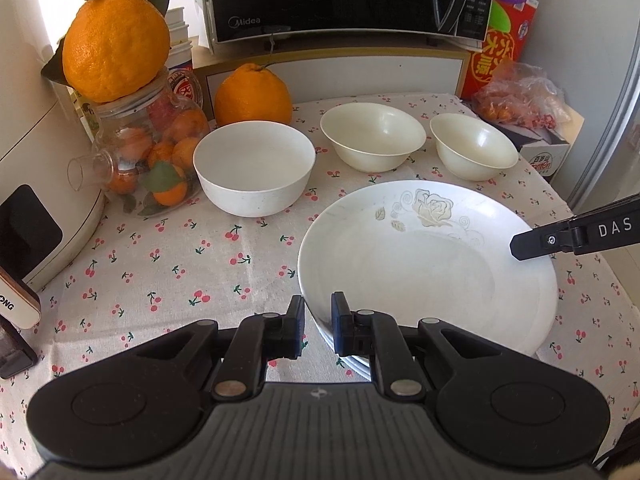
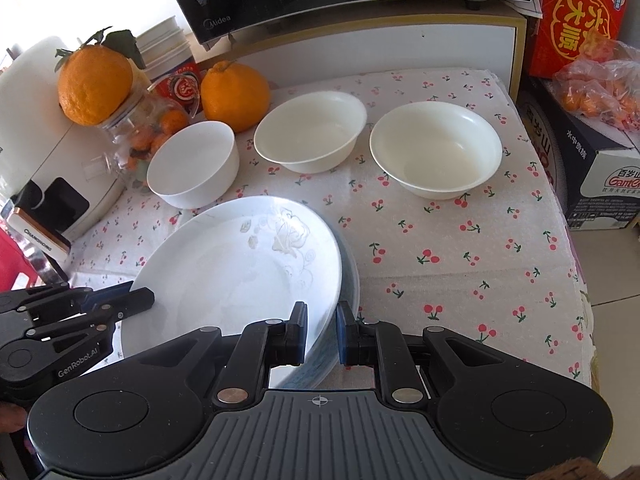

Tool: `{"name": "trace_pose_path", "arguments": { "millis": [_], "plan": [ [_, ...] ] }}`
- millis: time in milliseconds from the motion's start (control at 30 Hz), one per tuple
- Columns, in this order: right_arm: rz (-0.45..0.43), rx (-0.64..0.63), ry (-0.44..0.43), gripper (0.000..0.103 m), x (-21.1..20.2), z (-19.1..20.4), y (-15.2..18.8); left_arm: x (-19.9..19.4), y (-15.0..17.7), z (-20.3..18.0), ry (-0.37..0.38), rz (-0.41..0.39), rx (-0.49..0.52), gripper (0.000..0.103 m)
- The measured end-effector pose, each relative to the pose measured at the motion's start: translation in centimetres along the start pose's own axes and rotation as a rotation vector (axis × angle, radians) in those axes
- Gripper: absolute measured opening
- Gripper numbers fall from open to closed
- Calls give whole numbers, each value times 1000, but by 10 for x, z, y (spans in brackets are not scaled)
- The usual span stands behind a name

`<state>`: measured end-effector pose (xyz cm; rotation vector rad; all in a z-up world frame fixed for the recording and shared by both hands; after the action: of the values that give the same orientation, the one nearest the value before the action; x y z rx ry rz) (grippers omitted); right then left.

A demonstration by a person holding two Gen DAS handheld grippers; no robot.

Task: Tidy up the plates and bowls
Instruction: 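Lower the white plate onto the blue plate stack and open the left tool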

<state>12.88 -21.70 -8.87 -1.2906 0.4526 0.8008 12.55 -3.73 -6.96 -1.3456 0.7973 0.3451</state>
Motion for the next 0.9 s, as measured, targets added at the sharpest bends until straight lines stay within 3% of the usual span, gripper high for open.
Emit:
{"name": "trace_pose_path", "arguments": {
  "millis": [267,333,400,533,900],
  "plan": [
    [-7,-64,42,15,1,4,2,-1,1,-9,-26,-26,82,10],
    [-6,-74,48,15,1,4,3,-3,-1,-15,8,-44,105,2],
    [3,-74,49,15,2,5,3,-4,-1,-22,45,-35,99,2],
    [15,-89,58,15,5,6,7,0,3,-32,44,-30,140,2],
    [33,-134,90,15,8,9,10,1,3,-26,55,-18,91,9]
  ]
}}
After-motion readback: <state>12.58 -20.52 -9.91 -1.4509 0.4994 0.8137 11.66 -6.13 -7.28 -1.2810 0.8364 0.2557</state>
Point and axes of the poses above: each gripper's, at about its wrist camera, not at the fingertips, and x roughly the way its jaws point, z to its left, y to its underside, the point moved 6 cm from there along x, roughly the way its jaws point, and after that the axes turned 8 degrees about -z, right-handed, at the moved point
